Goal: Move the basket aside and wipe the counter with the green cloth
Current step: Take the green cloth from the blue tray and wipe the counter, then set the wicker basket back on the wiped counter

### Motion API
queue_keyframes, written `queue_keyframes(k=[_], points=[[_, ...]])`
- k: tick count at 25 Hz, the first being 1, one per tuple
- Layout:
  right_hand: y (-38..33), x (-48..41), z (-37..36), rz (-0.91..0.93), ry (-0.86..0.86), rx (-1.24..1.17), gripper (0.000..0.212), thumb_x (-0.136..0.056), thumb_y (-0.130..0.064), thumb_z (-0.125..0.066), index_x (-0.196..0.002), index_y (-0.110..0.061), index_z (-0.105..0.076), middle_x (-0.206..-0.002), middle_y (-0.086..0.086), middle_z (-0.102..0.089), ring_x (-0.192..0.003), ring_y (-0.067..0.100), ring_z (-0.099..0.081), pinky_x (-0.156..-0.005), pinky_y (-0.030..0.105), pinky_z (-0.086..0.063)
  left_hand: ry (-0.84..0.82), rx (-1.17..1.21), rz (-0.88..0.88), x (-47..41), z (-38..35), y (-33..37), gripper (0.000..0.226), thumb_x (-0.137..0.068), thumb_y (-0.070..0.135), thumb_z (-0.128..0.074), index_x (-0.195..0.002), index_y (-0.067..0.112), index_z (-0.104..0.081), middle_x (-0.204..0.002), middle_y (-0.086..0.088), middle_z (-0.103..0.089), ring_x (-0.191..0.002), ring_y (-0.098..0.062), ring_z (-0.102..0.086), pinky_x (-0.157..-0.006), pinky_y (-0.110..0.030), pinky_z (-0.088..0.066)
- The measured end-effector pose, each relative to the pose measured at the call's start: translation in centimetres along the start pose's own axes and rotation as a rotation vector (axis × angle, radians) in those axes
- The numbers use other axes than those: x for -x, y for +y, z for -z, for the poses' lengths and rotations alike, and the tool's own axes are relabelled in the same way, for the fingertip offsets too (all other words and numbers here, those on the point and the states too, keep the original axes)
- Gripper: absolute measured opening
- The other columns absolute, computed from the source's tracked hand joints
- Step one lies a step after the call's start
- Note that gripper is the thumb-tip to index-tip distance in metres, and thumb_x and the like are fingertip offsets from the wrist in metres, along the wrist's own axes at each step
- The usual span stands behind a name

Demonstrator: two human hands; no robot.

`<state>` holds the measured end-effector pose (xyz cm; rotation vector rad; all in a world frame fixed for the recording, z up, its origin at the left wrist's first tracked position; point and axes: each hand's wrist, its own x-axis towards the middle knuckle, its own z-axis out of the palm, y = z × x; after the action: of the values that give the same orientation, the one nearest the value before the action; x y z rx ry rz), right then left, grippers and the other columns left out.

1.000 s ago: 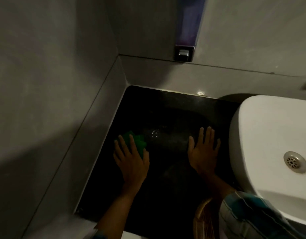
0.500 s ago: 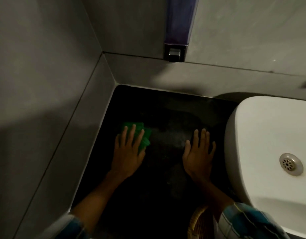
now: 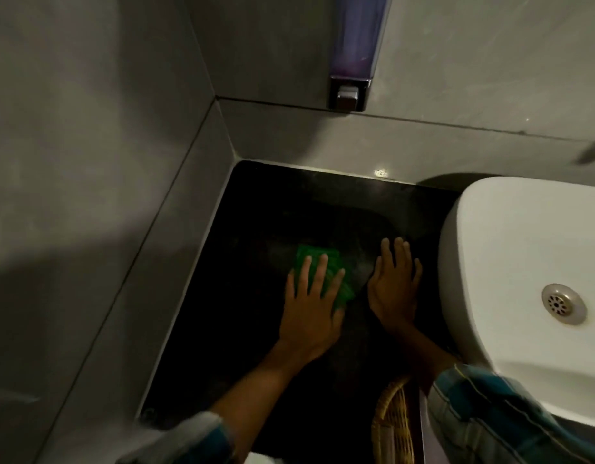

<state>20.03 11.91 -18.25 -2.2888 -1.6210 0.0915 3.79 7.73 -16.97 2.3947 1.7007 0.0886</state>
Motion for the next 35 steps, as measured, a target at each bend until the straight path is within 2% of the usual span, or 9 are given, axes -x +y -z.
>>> queue_keyframes(k=[3, 8, 10, 13, 16, 20, 24, 31, 35], points=[[-0.1, -0.8, 3.4, -0.022, -0.213, -0.093, 0.047, -0.093, -0.011, -0.048, -0.14, -0.011, -0.046, -0.15, 0.017, -0.04, -0.142, 0.029, -0.033, -0.115, 0.043, -0.024, -0.076, 0.194, 0.122, 2.3, 2.7, 0.0, 0.058, -0.095, 0.056, -0.03, -0.148, 0.033, -0.025, -0.163, -0.006, -0.007, -0.15, -0.032, -0.005, -0.12, -0.05, -0.008], [-3.1, 3.7, 9.3, 0.027, -0.37, -0.242, 0.023, -0.083, -0.01, -0.051, -0.104, -0.011, -0.061, -0.106, 0.019, -0.067, -0.101, 0.037, -0.063, -0.083, 0.04, -0.05, -0.109, 0.433, 0.454, 1.3, 8.3, -1.0, 0.073, -0.091, 0.029, -0.061, -0.15, 0.019, -0.02, -0.154, -0.014, -0.033, -0.138, -0.033, -0.035, -0.112, -0.046, -0.035], [-2.7, 5.7, 11.4, -0.008, -0.519, -0.285, 0.017, -0.083, -0.017, -0.054, -0.099, -0.017, -0.062, -0.105, 0.017, -0.068, -0.098, 0.036, -0.065, -0.078, 0.036, -0.05, -0.055, 0.331, 0.394, 3.0, 8.7, 0.6, 0.059, -0.09, 0.03, -0.06, -0.142, 0.019, -0.034, -0.143, -0.011, -0.047, -0.129, -0.031, -0.045, -0.106, -0.045, -0.041], [1.4, 8.7, 14.6, 0.033, -0.508, -0.2, 0.016, -0.086, -0.017, -0.054, -0.096, -0.01, -0.064, -0.104, 0.021, -0.068, -0.098, 0.039, -0.065, -0.08, 0.041, -0.051, -0.115, 0.517, 0.212, 7.6, 8.1, 4.0, 0.024, -0.086, 0.039, -0.061, -0.106, 0.026, -0.062, -0.107, -0.003, -0.071, -0.101, -0.023, -0.065, -0.086, -0.039, -0.054], [5.9, 12.2, 17.9, 0.083, -0.506, -0.185, 0.026, -0.086, -0.009, -0.056, -0.11, -0.01, -0.067, -0.112, 0.015, -0.067, -0.104, 0.034, -0.063, -0.087, 0.037, -0.049, -0.228, 0.62, 0.186, 11.7, 6.9, 6.9, 0.037, -0.075, 0.065, -0.057, -0.092, 0.032, -0.064, -0.087, 0.007, -0.074, -0.082, -0.01, -0.068, -0.073, -0.03, -0.056], [11.7, 17.3, 20.9, -0.041, -0.239, 0.046, 0.011, -0.082, -0.021, -0.06, -0.093, -0.019, -0.061, -0.092, 0.008, -0.064, -0.083, 0.03, -0.061, -0.067, 0.035, -0.048, -0.293, 0.61, 0.171, 14.2, 5.4, 8.9, 0.056, -0.065, 0.072, -0.06, -0.108, 0.036, -0.057, -0.09, 0.01, -0.07, -0.085, -0.01, -0.067, -0.071, -0.025, -0.05], [14.4, 19.6, 21.0, -0.361, -0.4, -0.131, 0.026, -0.092, -0.024, -0.051, -0.118, -0.022, -0.046, -0.097, 0.006, -0.059, -0.085, 0.023, -0.063, -0.075, 0.046, -0.057, -0.28, 0.661, 0.196, 15.1, 5.2, 8.8, 0.049, -0.075, 0.042, -0.067, -0.121, 0.04, -0.05, -0.089, 0.015, -0.062, -0.091, -0.009, -0.066, -0.079, -0.033, -0.058], [10.0, 19.6, 18.8, -0.234, -0.448, -0.38, 0.033, -0.088, -0.016, -0.063, -0.12, -0.019, -0.054, -0.075, -0.017, -0.056, -0.067, -0.003, -0.059, -0.055, 0.013, -0.044, -0.188, 0.531, 0.332, 13.6, 7.2, 2.7, 0.051, -0.071, 0.042, -0.068, -0.121, 0.04, -0.059, -0.108, 0.004, -0.07, -0.098, -0.017, -0.066, -0.077, -0.026, -0.048], [8.3, 18.9, 18.5, -0.242, -0.47, -0.407, 0.039, -0.089, -0.019, -0.063, -0.125, -0.017, -0.051, -0.093, -0.007, -0.063, -0.081, 0.007, -0.062, -0.071, 0.027, -0.055, -0.147, 0.538, 0.39, 11.1, 8.3, 0.5, 0.04, -0.076, 0.049, -0.067, -0.113, 0.033, -0.065, -0.107, 0.001, -0.073, -0.1, -0.021, -0.067, -0.086, -0.035, -0.055]])
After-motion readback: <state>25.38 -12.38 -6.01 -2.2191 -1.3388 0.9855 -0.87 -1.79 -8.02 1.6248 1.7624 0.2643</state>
